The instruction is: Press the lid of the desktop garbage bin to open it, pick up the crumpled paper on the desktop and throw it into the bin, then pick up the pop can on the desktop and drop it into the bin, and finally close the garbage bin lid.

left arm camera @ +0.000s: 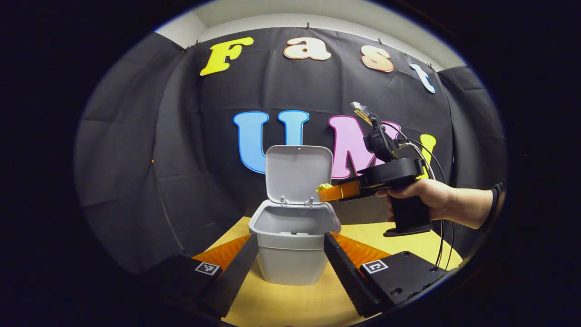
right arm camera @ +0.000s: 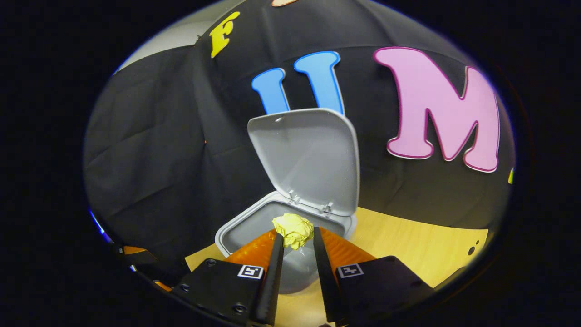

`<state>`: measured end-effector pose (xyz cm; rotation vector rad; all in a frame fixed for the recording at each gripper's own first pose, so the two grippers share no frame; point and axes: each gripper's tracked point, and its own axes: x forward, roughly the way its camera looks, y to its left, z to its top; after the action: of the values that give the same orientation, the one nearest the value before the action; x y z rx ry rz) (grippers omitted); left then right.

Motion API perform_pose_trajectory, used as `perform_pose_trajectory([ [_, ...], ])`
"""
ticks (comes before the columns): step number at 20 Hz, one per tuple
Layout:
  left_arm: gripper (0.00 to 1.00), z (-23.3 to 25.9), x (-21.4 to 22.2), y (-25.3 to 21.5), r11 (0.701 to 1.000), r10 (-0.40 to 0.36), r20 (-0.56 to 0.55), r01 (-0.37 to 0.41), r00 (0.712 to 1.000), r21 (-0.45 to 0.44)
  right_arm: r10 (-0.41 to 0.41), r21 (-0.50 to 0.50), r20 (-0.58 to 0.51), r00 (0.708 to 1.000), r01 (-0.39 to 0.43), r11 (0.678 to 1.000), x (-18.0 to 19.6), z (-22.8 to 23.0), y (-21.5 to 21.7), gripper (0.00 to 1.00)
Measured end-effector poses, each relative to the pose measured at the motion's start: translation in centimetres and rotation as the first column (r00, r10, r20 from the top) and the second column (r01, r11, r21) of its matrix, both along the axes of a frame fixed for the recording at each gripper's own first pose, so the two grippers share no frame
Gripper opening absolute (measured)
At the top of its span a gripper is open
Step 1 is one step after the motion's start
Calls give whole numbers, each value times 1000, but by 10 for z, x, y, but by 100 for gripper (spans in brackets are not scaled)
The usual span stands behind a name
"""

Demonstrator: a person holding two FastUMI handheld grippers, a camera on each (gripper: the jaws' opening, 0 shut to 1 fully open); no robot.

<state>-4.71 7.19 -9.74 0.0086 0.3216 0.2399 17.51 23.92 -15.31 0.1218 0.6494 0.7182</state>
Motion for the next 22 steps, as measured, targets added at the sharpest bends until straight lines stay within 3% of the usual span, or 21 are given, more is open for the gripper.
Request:
perform_pose_trajectory([
  [2,98,-4,-1,6,1000,13,-3,-13,1000,1,24,-19,15,1000,-24,1000,-3,-5,7,44],
  [3,98,-8,-2,9,1000,23,-6,-23,1000,-1,32,-23,27,999,-31,999,-3,-7,10,36],
  [6,98,-23,-3,7,998,37,-10,-37,999,-41,13,-73,124,992,-4,997,6,-4,-1,99],
  [9,96,-45,-1,-10,996,7,-8,-7,1000,-85,-49,-48,203,978,60,997,12,15,-25,99],
  [11,95,-68,5,-23,996,-28,-31,25,999,-85,-130,-41,259,957,146,988,18,29,-57,100],
  [15,95,-122,26,-67,986,-159,-69,154,985,-69,-278,-33,392,877,315,948,21,56,-135,98],
  [19,95,-186,52,-122,951,-305,-102,298,947,-80,-405,10,448,797,448,894,1,76,-212,98],
  [22,95,-232,76,-162,923,-380,-130,367,916,-113,-443,-29,502,742,527,850,-10,68,-266,97],
])
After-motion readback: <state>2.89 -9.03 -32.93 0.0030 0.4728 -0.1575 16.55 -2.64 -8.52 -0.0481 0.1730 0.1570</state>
